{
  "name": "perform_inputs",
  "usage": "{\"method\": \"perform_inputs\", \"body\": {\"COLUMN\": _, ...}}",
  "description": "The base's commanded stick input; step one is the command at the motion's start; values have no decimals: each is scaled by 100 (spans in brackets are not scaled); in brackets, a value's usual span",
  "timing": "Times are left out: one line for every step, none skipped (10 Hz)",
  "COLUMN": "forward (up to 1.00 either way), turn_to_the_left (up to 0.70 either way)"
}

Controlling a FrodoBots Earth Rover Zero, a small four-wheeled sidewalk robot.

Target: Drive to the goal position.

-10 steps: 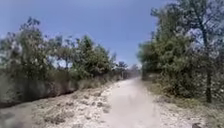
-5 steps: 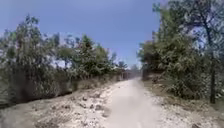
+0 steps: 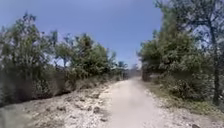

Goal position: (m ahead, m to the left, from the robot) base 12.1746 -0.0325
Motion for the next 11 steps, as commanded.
{"method": "perform_inputs", "body": {"forward": 30, "turn_to_the_left": 0}}
{"method": "perform_inputs", "body": {"forward": 30, "turn_to_the_left": 0}}
{"method": "perform_inputs", "body": {"forward": 30, "turn_to_the_left": 0}}
{"method": "perform_inputs", "body": {"forward": 30, "turn_to_the_left": 0}}
{"method": "perform_inputs", "body": {"forward": 30, "turn_to_the_left": 0}}
{"method": "perform_inputs", "body": {"forward": 30, "turn_to_the_left": 0}}
{"method": "perform_inputs", "body": {"forward": 30, "turn_to_the_left": 0}}
{"method": "perform_inputs", "body": {"forward": 30, "turn_to_the_left": 0}}
{"method": "perform_inputs", "body": {"forward": 30, "turn_to_the_left": 0}}
{"method": "perform_inputs", "body": {"forward": 30, "turn_to_the_left": 0}}
{"method": "perform_inputs", "body": {"forward": 30, "turn_to_the_left": 0}}
